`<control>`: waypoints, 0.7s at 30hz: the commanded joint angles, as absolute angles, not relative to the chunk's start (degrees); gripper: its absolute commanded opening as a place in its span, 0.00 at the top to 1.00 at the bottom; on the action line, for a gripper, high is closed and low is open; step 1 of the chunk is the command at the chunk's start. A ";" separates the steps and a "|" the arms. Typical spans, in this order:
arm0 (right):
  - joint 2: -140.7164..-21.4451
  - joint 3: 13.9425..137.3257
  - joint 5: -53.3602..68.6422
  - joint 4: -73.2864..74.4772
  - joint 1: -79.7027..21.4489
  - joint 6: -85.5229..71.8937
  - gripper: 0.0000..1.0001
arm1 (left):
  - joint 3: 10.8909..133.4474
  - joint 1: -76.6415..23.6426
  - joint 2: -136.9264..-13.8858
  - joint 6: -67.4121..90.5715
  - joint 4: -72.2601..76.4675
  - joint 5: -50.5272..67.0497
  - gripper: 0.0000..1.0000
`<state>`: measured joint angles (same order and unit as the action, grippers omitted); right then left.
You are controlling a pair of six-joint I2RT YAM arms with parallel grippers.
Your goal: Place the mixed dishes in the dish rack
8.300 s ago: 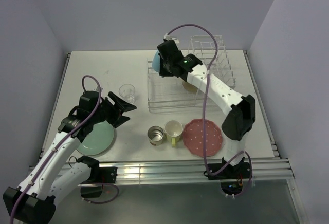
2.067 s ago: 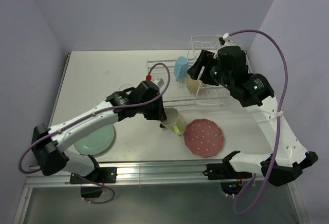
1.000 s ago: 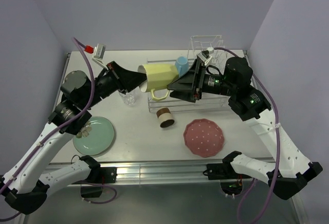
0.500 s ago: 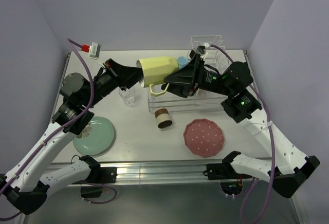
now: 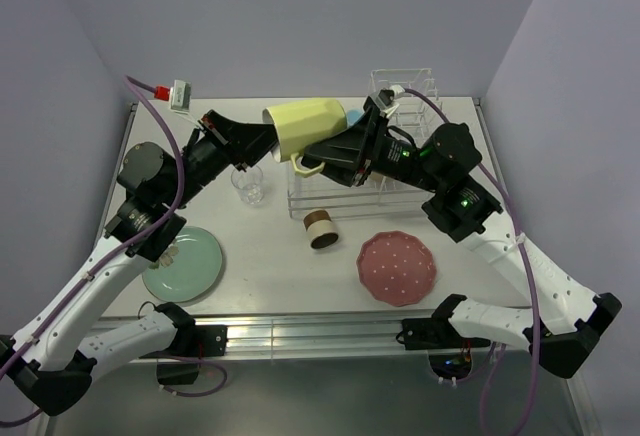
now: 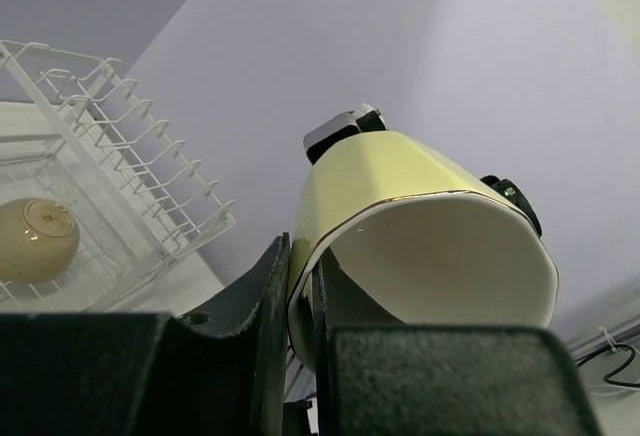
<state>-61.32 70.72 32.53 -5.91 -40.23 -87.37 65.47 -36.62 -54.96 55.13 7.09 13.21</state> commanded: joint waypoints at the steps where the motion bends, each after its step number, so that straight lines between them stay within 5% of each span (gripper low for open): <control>1: -60.55 71.28 27.16 -10.72 -40.96 -86.92 0.56 | 65.39 -37.88 -53.88 53.88 11.95 14.33 1.00; 5: -62.31 72.16 27.60 -11.87 -41.39 -87.28 0.65 | 65.30 -38.06 -54.23 53.35 11.43 14.68 1.00; 8: -63.19 73.12 27.51 -11.26 -41.48 -86.40 1.00 | 65.39 -37.97 -54.40 53.00 10.38 14.85 1.00; 11: -64.07 74.53 28.04 -9.50 -41.48 -84.12 1.00 | 66.09 -37.97 -53.97 51.95 5.64 13.98 0.95; 15: -65.21 77.16 27.60 -5.19 -41.14 -78.59 1.00 | 67.15 -37.88 -51.08 49.40 -5.69 8.03 0.42; 19: -67.06 81.20 26.81 -1.15 -40.78 -72.96 1.00 | 66.71 -37.53 -46.15 49.13 -16.41 -2.26 0.13; 21: -68.28 83.48 25.58 2.62 -40.61 -68.31 1.00 | 67.67 -37.44 -43.96 50.35 -24.49 -10.23 0.07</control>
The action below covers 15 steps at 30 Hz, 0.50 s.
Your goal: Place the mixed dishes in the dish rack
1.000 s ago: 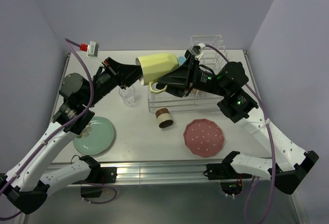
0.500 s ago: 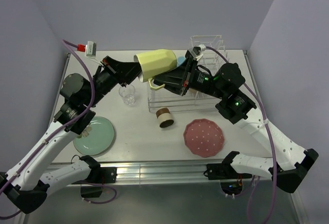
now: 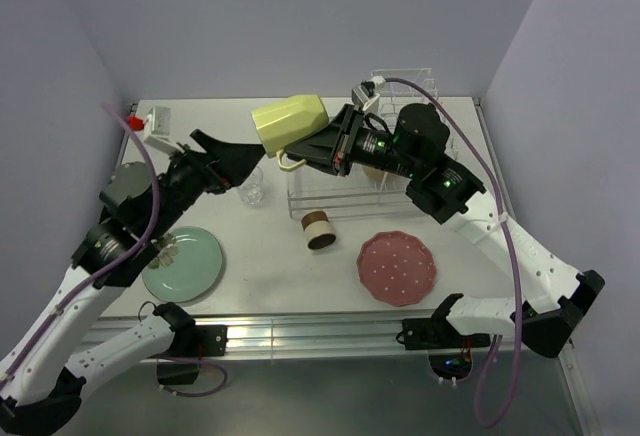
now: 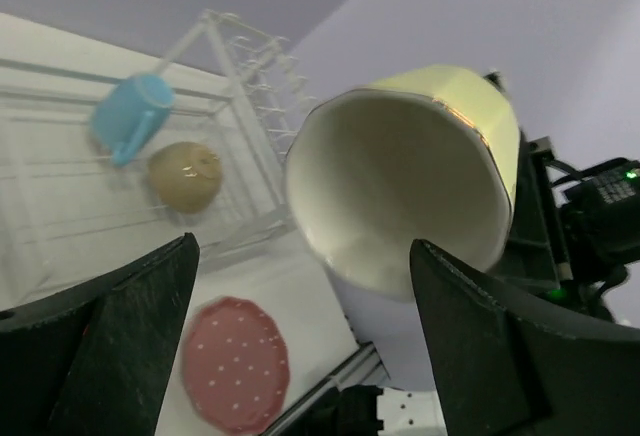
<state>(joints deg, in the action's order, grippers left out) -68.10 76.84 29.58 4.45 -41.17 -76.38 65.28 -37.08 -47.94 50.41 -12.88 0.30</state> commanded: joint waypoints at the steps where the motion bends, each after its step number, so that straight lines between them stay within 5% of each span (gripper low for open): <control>1: -68.81 84.37 23.75 5.51 -40.52 -64.46 1.00 | 68.37 -37.44 -43.51 51.32 -28.00 -13.50 0.06; 5: -75.03 91.30 15.60 16.41 -40.25 -50.31 1.00 | 72.42 -37.44 -44.90 55.98 -46.19 -21.97 0.08; 15: -92.71 106.51 -11.14 29.79 -40.61 -25.32 1.00 | 63.73 -37.53 -49.75 59.50 -45.53 -5.19 0.23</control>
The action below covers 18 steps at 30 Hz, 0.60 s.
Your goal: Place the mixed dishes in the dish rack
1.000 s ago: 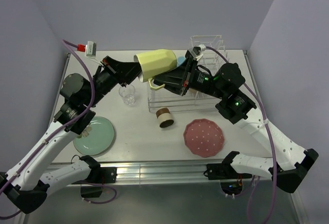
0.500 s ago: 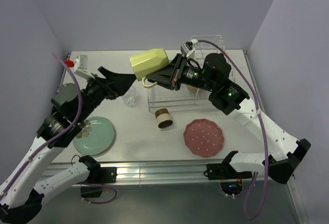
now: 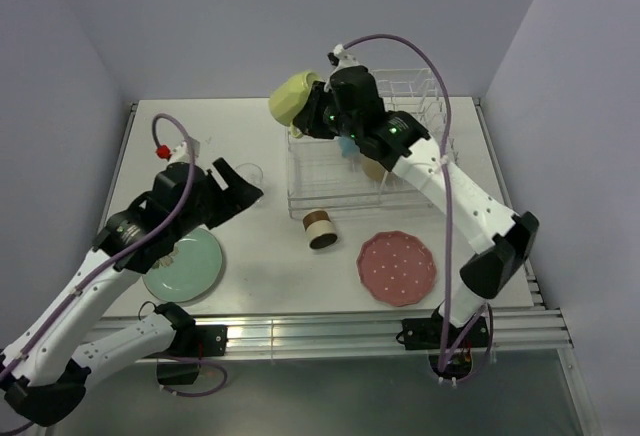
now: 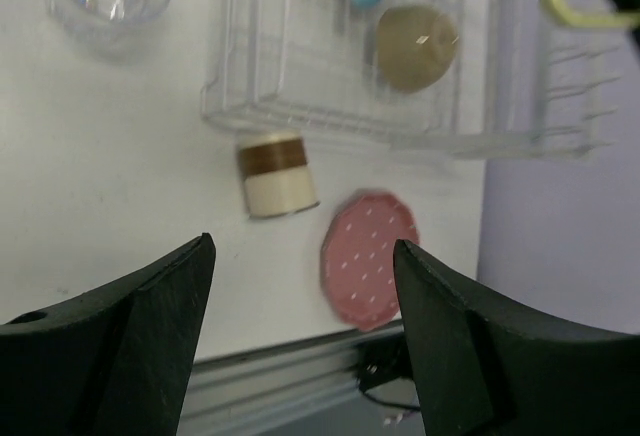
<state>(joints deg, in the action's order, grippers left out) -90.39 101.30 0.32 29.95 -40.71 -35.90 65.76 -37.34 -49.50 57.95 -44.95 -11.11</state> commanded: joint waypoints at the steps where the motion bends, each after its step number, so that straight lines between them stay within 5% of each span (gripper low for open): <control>1: -93.86 108.00 -14.47 30.23 -40.69 -23.14 1.00 | 63.29 -37.44 -49.92 59.50 -44.83 -4.40 0.23; 12: -110.65 117.51 -29.96 34.62 -41.22 -18.10 1.00 | 60.82 -37.70 -50.18 59.50 -44.91 -0.44 0.30; 18: -111.71 110.50 -34.19 34.55 -41.31 -18.90 1.00 | 60.12 -37.71 -51.77 59.24 -45.44 0.88 0.33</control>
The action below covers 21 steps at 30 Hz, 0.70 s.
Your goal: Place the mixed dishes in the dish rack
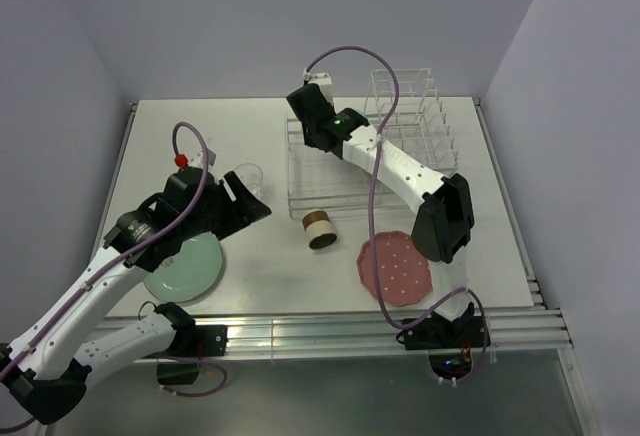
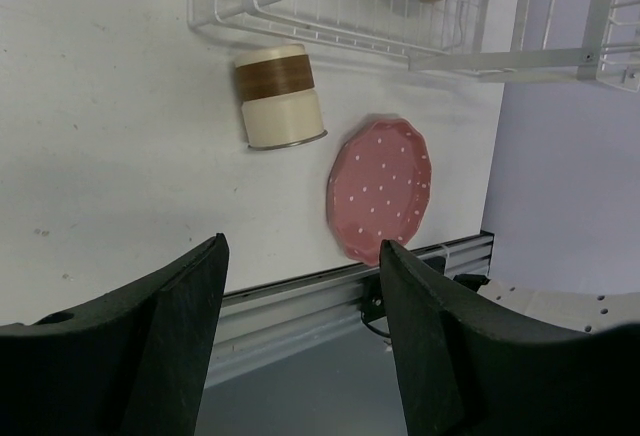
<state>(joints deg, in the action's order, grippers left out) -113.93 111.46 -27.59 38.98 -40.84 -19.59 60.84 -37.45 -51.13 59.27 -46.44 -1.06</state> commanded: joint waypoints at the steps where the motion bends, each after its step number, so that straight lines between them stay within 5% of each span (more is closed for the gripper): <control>1: -111.88 109.61 -34.10 33.24 -41.40 -18.55 1.00 | 60.03 -37.79 -52.03 59.33 -45.00 1.14 0.33; 21: -126.65 120.57 -30.67 33.75 -37.45 -21.53 1.00 | 60.29 -41.48 -53.17 61.52 -45.52 0.70 0.33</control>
<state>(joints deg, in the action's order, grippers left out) -127.55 114.17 -28.18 36.69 -39.48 -19.14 60.01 -40.97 -53.52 60.80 -46.15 1.21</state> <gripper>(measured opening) 0.251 0.667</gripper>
